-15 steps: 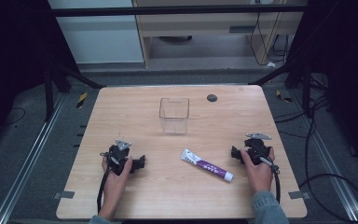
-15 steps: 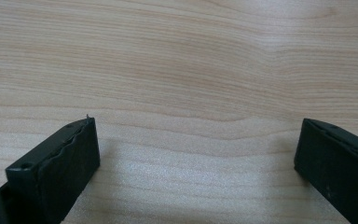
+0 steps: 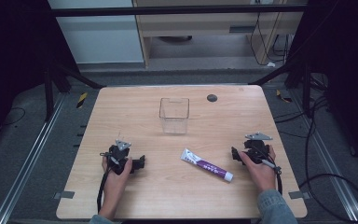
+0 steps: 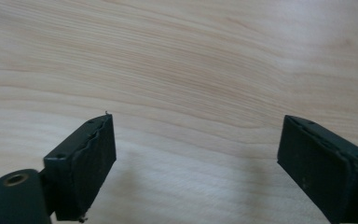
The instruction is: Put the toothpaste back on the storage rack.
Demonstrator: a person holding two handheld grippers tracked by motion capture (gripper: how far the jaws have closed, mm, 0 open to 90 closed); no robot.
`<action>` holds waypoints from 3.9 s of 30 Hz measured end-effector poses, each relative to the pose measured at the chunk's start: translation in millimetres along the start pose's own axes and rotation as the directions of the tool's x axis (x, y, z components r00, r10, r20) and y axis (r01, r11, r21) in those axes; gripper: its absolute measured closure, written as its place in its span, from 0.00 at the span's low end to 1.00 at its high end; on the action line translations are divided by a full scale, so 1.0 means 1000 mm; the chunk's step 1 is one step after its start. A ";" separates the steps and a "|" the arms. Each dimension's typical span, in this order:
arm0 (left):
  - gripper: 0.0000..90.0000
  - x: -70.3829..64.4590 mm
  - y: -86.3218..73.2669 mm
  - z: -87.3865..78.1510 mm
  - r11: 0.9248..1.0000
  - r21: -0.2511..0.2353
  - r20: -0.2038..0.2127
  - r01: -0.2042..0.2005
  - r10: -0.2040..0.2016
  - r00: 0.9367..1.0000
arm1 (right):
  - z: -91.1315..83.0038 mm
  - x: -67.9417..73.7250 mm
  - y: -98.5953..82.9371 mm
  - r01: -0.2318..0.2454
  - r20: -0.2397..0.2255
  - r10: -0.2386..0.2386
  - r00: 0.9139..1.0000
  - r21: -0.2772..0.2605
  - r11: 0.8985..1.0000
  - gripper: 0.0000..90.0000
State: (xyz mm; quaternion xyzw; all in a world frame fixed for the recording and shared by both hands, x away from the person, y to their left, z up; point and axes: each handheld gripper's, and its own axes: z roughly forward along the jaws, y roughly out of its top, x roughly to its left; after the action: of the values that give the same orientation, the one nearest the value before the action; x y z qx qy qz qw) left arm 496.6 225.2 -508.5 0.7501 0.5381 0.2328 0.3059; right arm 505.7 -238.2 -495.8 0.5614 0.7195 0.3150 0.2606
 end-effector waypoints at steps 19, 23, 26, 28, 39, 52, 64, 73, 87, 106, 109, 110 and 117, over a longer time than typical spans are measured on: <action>0.00 0.000 -0.001 -0.001 1.000 0.000 0.001 -0.001 0.001 1.000 | -0.046 0.098 0.024 0.350 -0.283 -0.323 0.903 0.053 0.935 0.43; 0.00 0.000 -0.001 -0.001 1.000 0.000 0.002 -0.002 0.002 1.000 | -0.040 0.111 0.027 0.390 -0.309 -0.352 0.884 0.069 0.918 0.48; 0.00 0.000 -0.001 -0.001 1.000 0.000 0.002 -0.002 0.002 1.000 | -0.035 0.122 0.027 0.418 -0.323 -0.372 0.870 0.084 0.905 0.51; 0.00 0.000 -0.001 -0.001 1.000 0.000 0.002 -0.002 0.002 1.000 | -0.031 0.127 0.026 0.425 -0.330 -0.374 0.867 0.098 0.900 0.52; 0.00 0.000 -0.001 -0.001 1.000 0.000 0.002 -0.002 0.002 1.000 | -0.008 0.145 0.030 0.463 -0.348 -0.395 0.850 0.137 0.876 0.55; 0.00 0.000 -0.001 -0.001 1.000 -0.001 0.003 -0.004 0.004 1.000 | 0.003 0.151 0.035 0.511 -0.338 -0.439 0.832 0.162 0.844 0.68; 0.00 0.000 -0.001 -0.001 1.000 -0.001 0.003 -0.004 0.004 1.000 | 0.007 0.150 0.042 0.525 -0.355 -0.443 0.823 0.177 0.833 0.77; 0.00 0.000 -0.001 -0.001 1.000 -0.001 0.003 -0.004 0.004 1.000 | 0.010 0.149 0.049 0.533 -0.368 -0.436 0.821 0.221 0.817 0.82; 0.00 -0.001 -0.001 -0.001 1.000 -0.001 0.006 -0.006 0.006 1.000 | 0.013 0.148 0.053 0.521 -0.378 -0.411 0.830 0.262 0.812 0.83; 0.00 -0.001 -0.001 0.000 1.000 -0.001 0.006 -0.006 0.006 1.000 | 0.010 0.146 0.056 0.479 -0.370 -0.366 0.854 0.284 0.831 0.88; 0.00 -0.001 -0.001 0.000 1.000 -0.001 0.006 -0.006 0.006 1.000 | 0.007 0.146 0.055 0.480 -0.373 -0.369 0.851 0.270 0.835 0.88; 0.00 -0.001 -0.001 0.000 1.000 -0.001 0.006 -0.006 0.006 1.000 | 0.006 0.145 0.056 0.477 -0.371 -0.367 0.853 0.266 0.838 0.88; 0.00 -0.001 -0.001 0.000 1.000 -0.001 0.006 -0.006 0.006 1.000 | -0.006 0.133 0.063 0.443 -0.367 -0.343 0.865 0.238 0.864 0.89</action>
State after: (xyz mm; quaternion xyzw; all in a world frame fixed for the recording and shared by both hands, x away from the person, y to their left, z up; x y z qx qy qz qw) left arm 495.7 224.9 -508.5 0.7522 0.5348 0.2318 0.3074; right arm 510.9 -99.5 -448.3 0.3780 0.8924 0.2204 0.1100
